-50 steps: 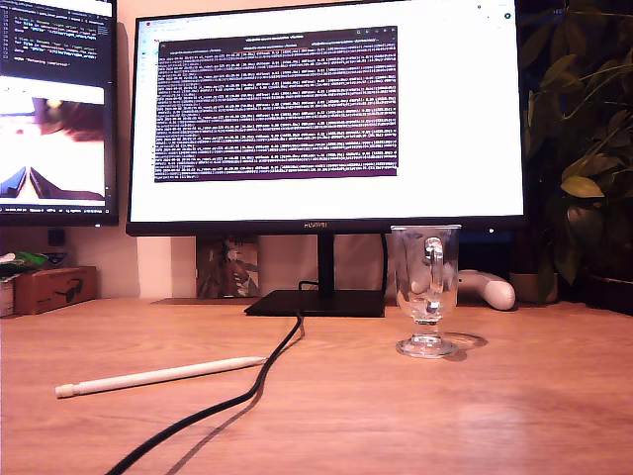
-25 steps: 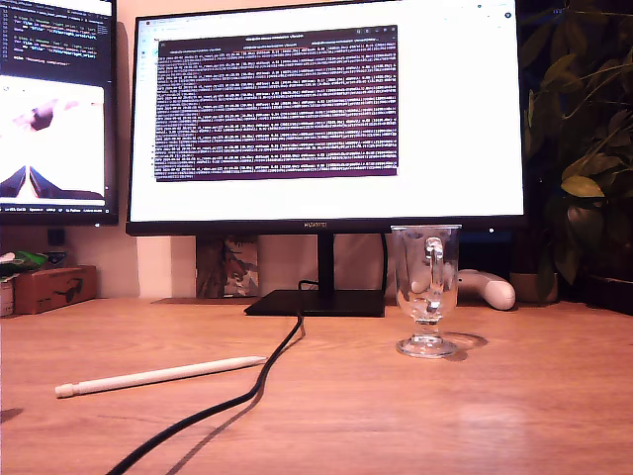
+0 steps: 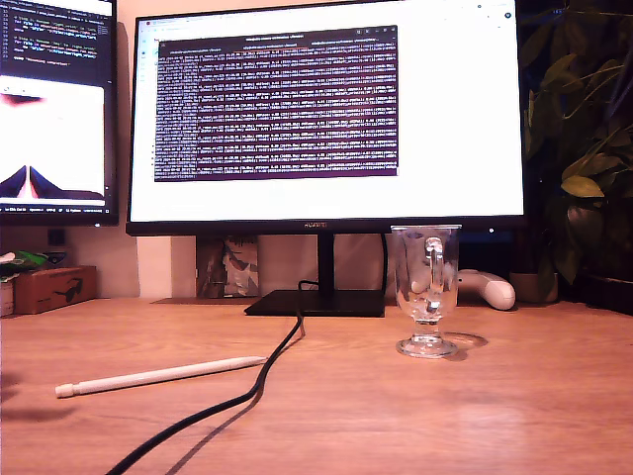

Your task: Pick the small glass cups in front of you with each of your hands, and place them behind the white pen

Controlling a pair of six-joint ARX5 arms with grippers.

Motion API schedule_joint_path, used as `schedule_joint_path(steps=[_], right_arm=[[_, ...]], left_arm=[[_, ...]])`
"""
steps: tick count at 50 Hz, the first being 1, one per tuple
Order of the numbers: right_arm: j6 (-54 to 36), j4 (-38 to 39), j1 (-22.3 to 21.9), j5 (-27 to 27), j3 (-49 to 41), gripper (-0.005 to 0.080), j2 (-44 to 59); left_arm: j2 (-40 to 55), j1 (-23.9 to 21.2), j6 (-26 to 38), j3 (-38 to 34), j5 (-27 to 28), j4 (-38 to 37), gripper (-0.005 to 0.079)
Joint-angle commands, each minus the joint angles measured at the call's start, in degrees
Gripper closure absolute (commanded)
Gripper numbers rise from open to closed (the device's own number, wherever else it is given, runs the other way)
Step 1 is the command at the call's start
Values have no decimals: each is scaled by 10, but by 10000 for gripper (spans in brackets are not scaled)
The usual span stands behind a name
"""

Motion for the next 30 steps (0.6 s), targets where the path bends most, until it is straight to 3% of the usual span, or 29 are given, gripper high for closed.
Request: schedule_joint_path(steps=[1,7,15,21,30], right_arm=[[-20,-9,10,12,17,748,27],[-35,-18,18,13,45,685,80],[-45,-26,21,13,78,453,138],[-46,-30,21,13,101,428,176],[-45,-33,35,11,144,408,229]], left_arm=[[40,0,18,16,-19,-26,698],[106,5,59,47,-51,-57,606],[169,16,73,59,-81,-64,455],[200,28,73,61,-87,-61,374],[227,48,73,62,-89,-54,360]])
